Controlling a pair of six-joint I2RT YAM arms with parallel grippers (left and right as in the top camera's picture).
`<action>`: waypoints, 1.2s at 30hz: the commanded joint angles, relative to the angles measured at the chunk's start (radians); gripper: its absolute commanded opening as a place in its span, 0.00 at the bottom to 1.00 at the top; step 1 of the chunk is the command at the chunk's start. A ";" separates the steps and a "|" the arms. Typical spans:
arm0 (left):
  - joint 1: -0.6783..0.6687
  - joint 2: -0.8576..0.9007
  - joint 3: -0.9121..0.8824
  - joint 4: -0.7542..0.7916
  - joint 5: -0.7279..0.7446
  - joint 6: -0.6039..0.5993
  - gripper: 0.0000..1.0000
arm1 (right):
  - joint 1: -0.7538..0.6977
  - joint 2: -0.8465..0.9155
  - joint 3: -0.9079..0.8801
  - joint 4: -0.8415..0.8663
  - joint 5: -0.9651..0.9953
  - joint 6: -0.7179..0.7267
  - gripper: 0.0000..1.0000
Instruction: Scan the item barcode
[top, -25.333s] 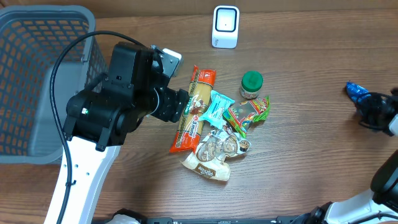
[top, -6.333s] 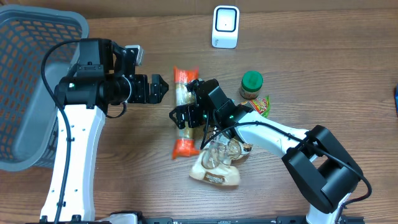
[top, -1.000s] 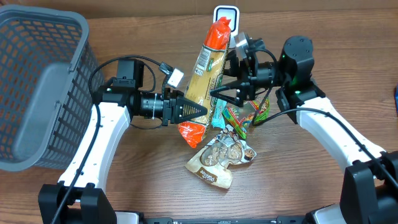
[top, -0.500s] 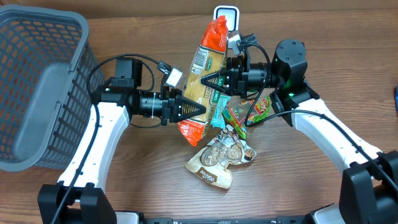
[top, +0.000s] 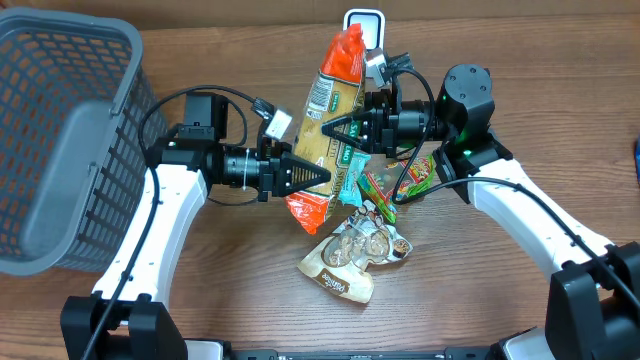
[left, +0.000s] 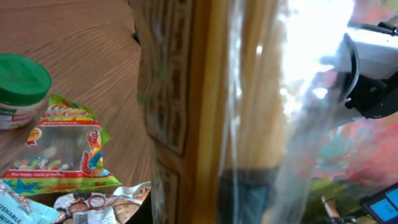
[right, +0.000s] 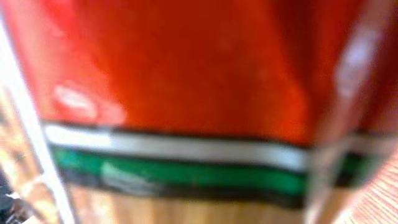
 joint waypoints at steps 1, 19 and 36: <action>-0.018 -0.034 0.039 -0.002 0.110 0.004 0.05 | 0.044 -0.013 0.006 0.013 0.008 -0.045 0.04; -0.008 -0.035 0.039 0.005 0.142 -0.034 1.00 | -0.018 -0.013 0.006 0.000 0.076 -0.045 0.04; 0.119 -0.035 0.042 0.054 -0.488 -0.289 1.00 | -0.126 0.009 0.115 -0.286 0.367 -0.180 0.04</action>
